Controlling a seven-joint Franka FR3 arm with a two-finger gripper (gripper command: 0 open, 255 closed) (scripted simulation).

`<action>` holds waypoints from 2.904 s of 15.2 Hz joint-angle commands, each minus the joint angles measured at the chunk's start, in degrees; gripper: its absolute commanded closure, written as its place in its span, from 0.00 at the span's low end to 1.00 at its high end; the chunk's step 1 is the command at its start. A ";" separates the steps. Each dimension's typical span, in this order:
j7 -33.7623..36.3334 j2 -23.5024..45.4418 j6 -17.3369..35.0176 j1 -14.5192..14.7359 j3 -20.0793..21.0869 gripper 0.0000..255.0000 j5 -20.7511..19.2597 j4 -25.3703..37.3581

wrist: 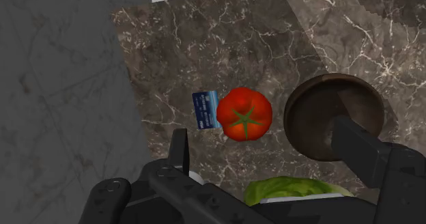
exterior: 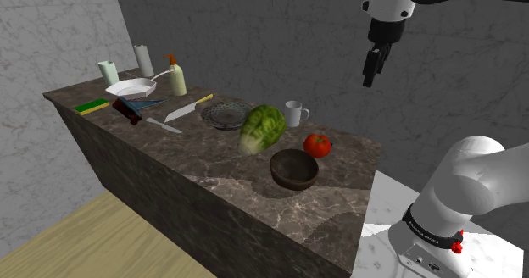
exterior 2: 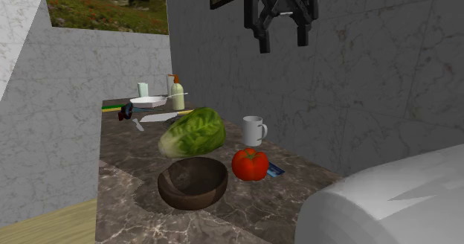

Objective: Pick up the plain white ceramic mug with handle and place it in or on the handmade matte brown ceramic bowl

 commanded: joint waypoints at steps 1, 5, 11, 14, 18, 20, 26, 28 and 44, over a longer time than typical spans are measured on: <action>0.00 0.00 0.00 0.00 0.00 0.00 0.00 0.00; -3.14 6.27 6.46 -0.17 -2.89 0.00 -1.06 -0.20; -7.94 17.28 15.25 -0.23 -6.78 0.00 -1.61 1.95; -10.48 23.34 19.06 -0.19 -8.47 0.00 -1.31 4.09; -14.05 31.81 23.35 -0.11 -10.41 0.00 -0.22 8.04; -15.92 36.18 25.11 -0.10 -11.21 0.00 0.61 10.47; -21.67 49.68 28.69 -0.58 -12.66 0.00 4.04 19.65; -23.54 54.30 29.27 -0.96 -12.80 0.00 5.35 23.37; -28.99 71.90 33.87 -3.30 -11.67 0.00 9.54 35.18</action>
